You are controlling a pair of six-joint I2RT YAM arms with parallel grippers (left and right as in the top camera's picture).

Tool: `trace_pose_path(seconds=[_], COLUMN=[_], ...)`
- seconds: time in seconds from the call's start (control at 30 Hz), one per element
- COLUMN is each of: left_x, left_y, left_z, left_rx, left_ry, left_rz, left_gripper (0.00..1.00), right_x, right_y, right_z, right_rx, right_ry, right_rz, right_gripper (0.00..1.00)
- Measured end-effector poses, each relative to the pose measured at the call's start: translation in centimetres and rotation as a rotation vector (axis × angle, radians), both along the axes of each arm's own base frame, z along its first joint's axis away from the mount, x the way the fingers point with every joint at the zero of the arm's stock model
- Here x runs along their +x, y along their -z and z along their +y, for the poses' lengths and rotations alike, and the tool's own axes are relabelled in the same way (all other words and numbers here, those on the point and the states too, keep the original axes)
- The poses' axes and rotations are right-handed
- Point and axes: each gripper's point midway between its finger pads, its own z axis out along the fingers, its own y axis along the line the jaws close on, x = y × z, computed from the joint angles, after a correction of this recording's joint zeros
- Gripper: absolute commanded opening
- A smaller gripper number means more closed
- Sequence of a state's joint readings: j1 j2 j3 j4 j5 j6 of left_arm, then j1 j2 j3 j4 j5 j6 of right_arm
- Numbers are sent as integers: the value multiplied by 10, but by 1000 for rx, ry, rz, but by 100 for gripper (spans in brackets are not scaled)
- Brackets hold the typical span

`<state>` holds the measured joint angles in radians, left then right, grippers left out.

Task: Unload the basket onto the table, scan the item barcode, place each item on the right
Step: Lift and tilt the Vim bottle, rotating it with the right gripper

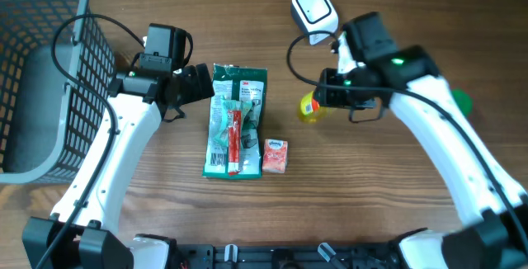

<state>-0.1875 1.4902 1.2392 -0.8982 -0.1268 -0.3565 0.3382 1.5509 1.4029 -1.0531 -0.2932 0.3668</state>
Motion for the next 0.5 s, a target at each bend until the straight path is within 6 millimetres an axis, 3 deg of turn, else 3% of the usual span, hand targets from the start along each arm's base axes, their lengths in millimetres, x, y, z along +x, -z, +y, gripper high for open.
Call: trace_pose_path(seconds=[0.13,0.5], left_x=[0,0], left_y=[0,0], left_z=[0,0], left_rx=[0,0], left_ry=[0,0], left_rz=[0,0], left_gripper=[100,100], right_x=[-6,-18], right_y=[-27,-42], right_z=[3,21], right_rx=[139,288], right_ry=[-51,-174], right_rz=[-36,-30], right_gripper=[8,4])
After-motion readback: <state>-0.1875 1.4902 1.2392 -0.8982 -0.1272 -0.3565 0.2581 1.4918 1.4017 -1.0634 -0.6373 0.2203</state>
